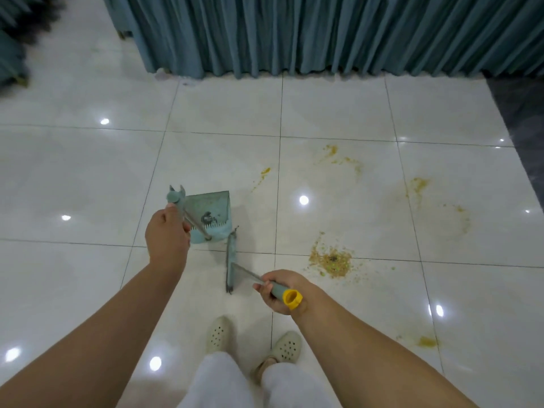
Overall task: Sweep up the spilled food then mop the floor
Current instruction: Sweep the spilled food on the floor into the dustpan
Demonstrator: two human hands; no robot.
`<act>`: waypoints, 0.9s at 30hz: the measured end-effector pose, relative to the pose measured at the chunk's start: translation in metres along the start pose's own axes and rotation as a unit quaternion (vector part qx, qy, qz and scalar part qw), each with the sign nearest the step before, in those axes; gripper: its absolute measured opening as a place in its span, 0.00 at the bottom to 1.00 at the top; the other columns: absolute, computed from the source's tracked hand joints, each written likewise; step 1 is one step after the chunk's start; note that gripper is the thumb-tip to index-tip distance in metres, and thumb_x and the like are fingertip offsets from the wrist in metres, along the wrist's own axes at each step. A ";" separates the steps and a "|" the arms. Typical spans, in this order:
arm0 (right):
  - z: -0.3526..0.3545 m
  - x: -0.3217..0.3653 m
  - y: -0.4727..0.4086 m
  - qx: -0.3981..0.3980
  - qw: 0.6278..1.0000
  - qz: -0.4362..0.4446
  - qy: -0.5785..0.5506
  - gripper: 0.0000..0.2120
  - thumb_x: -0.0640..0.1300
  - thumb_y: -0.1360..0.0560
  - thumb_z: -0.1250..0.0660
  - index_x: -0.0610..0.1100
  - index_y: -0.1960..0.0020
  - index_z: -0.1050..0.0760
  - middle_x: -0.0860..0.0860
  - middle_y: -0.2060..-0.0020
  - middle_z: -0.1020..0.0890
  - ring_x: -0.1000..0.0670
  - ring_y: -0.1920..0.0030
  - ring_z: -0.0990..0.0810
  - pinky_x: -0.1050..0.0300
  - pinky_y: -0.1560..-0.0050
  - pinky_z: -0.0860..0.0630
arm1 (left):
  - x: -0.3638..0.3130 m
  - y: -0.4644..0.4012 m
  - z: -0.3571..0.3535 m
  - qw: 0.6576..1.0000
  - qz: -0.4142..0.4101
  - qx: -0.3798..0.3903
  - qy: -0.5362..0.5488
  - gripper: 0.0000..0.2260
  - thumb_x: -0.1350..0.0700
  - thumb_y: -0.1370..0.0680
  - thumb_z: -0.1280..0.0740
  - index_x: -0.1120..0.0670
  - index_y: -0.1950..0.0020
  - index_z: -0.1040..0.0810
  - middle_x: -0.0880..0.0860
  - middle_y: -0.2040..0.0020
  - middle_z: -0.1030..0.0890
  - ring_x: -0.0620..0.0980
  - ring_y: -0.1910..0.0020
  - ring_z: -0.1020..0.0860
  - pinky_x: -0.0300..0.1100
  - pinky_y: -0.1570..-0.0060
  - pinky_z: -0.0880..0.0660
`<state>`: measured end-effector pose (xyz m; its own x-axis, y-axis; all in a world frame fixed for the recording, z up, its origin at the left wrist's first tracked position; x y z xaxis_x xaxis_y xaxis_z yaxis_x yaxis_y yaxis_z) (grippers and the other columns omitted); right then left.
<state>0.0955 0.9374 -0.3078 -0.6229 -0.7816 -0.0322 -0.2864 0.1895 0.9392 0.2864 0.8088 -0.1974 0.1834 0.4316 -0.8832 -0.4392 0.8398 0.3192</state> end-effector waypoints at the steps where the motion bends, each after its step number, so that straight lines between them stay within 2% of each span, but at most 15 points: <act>1: 0.005 -0.002 0.001 -0.007 1.000 -0.002 0.001 0.04 0.35 0.21 0.42 0.33 0.50 0.32 0.41 0.65 0.28 0.52 0.87 0.32 0.67 0.85 0.31 | 0.003 0.001 0.004 1.000 0.001 -0.001 -0.006 0.16 0.49 0.21 0.45 0.53 0.66 0.30 0.53 0.70 0.27 0.49 0.75 0.33 0.40 0.75 0.36; 6: 0.043 0.003 0.021 -0.041 0.999 0.030 -0.014 0.03 0.35 0.21 0.42 0.35 0.51 0.32 0.39 0.63 0.26 0.52 0.86 0.32 0.67 0.85 0.31 | 0.015 0.007 0.005 0.999 0.002 -0.001 -0.032 0.17 0.49 0.21 0.45 0.55 0.67 0.31 0.53 0.71 0.27 0.50 0.75 0.32 0.41 0.71 0.34; 11: 0.094 0.011 0.047 -0.085 0.991 0.085 -0.056 0.02 0.34 0.20 0.43 0.36 0.51 0.33 0.38 0.61 0.27 0.52 0.87 0.33 0.68 0.85 0.31 | 0.022 0.021 -0.005 0.995 -0.020 0.012 -0.096 0.20 0.49 0.20 0.48 0.60 0.62 0.28 0.52 0.71 0.27 0.50 0.73 0.29 0.39 0.73 0.35; 13: 0.109 0.009 0.055 -0.102 0.987 0.106 -0.068 0.02 0.34 0.20 0.44 0.36 0.50 0.33 0.39 0.60 0.28 0.53 0.87 0.33 0.68 0.85 0.31 | 0.029 0.027 -0.004 0.995 -0.014 0.022 -0.098 0.20 0.49 0.20 0.48 0.59 0.65 0.29 0.52 0.71 0.27 0.52 0.72 0.29 0.40 0.72 0.34; 17: 0.131 -0.002 0.065 -0.128 0.979 0.136 -0.079 0.04 0.36 0.19 0.44 0.36 0.45 0.35 0.40 0.60 0.28 0.53 0.87 0.33 0.68 0.85 0.31 | 0.047 0.032 0.006 0.994 -0.017 0.041 -0.096 0.20 0.48 0.20 0.48 0.57 0.66 0.29 0.58 0.64 0.23 0.56 0.63 0.26 0.49 0.58 0.27; 21: 0.135 -0.025 0.072 -0.118 0.981 0.131 -0.082 0.08 0.38 0.18 0.45 0.36 0.40 0.37 0.42 0.63 0.29 0.53 0.87 0.33 0.68 0.86 0.32 | 0.058 0.038 0.019 0.994 -0.013 0.082 -0.072 0.19 0.47 0.20 0.47 0.53 0.67 0.30 0.53 0.68 0.25 0.54 0.65 0.27 0.48 0.60 0.30; 24: 0.122 -0.054 0.075 -0.094 0.985 0.122 -0.074 0.07 0.38 0.19 0.44 0.35 0.43 0.35 0.43 0.64 0.30 0.53 0.86 0.32 0.68 0.86 0.32 | 0.062 0.043 0.027 0.992 -0.007 0.108 -0.057 0.18 0.46 0.20 0.47 0.52 0.65 0.29 0.53 0.68 0.26 0.54 0.64 0.28 0.47 0.60 0.32; 27: 0.103 -0.087 0.067 -0.066 0.991 0.092 -0.074 0.10 0.39 0.19 0.44 0.33 0.52 0.31 0.44 0.69 0.29 0.54 0.86 0.31 0.68 0.86 0.32 | 0.062 0.048 0.032 0.991 -0.009 0.124 -0.050 0.17 0.47 0.20 0.47 0.52 0.65 0.29 0.53 0.68 0.26 0.53 0.64 0.29 0.47 0.60 0.33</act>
<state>0.0554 1.0794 -0.2776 -0.7583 -0.6437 0.1031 -0.0665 0.2338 0.9700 0.3045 0.8866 -0.2262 0.2801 0.4361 -0.8552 -0.2087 0.8972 0.3891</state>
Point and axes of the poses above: each hand's wrist, its own y-axis away from the middle knuckle, its own z-axis out of the back of the hand, x = y × z, the point moved 5 cm from there along -y, towards the middle knuckle
